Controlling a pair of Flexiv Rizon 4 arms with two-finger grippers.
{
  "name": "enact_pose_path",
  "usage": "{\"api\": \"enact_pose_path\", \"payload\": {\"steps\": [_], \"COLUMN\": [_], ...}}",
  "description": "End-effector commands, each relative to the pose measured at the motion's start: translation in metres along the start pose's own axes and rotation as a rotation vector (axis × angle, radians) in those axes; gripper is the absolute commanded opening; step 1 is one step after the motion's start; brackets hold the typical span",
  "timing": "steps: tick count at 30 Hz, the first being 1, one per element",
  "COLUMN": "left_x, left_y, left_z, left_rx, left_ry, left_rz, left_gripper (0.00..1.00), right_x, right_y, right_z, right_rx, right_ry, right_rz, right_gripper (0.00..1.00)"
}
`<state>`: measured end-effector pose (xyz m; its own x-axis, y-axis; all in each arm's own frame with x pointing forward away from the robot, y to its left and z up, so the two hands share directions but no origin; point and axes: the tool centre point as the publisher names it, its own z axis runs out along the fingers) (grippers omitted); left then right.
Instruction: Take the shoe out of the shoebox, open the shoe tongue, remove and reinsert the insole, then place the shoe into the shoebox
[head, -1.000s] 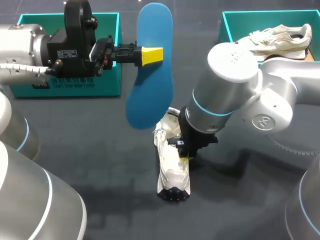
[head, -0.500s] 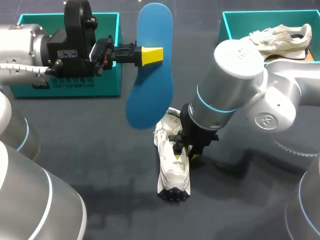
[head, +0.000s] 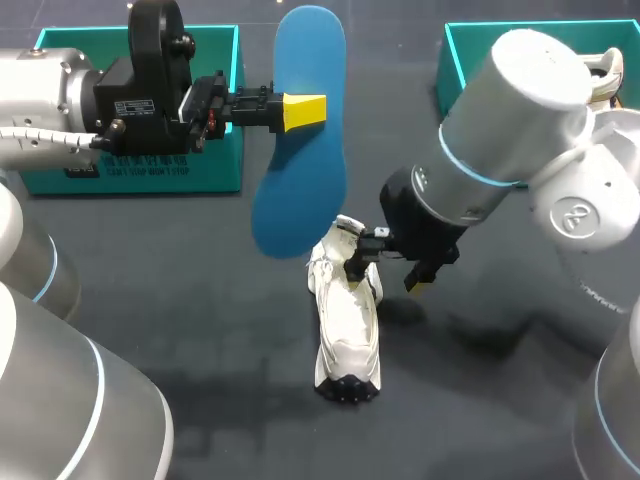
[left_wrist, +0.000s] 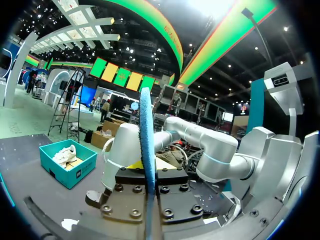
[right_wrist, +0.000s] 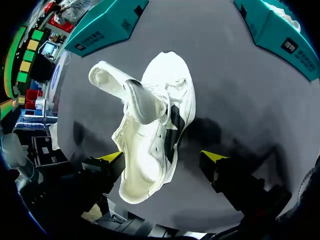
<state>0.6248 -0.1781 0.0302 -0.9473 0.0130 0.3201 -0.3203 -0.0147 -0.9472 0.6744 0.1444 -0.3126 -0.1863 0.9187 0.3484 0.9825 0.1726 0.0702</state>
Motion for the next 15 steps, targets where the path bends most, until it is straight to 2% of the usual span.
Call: {"api": "enact_pose_path", "payload": {"steps": [1,14,15], "left_x": [-0.0014,-0.0014,-0.0014], "left_y": [-0.0004,-0.0004,-0.0004], "left_z": [0.0025,0.0025,0.0025], "left_rx": [0.0,0.0,0.0], "left_ry": [0.002,0.002,0.002], "left_rz": [-0.001,-0.001,-0.001], "left_gripper": [0.0,0.0,0.0], "right_x": [-0.0174,-0.0174,-0.0154], "right_y": [-0.002,-0.002,0.0012], "right_z": [-0.0251,-0.0251,-0.0241], "right_rx": [0.008,0.008,0.017], "right_ry": [0.105,0.105,0.135], "right_rz": [-0.009,-0.009,-0.011], "right_gripper": [1.0,1.0,1.0]}}
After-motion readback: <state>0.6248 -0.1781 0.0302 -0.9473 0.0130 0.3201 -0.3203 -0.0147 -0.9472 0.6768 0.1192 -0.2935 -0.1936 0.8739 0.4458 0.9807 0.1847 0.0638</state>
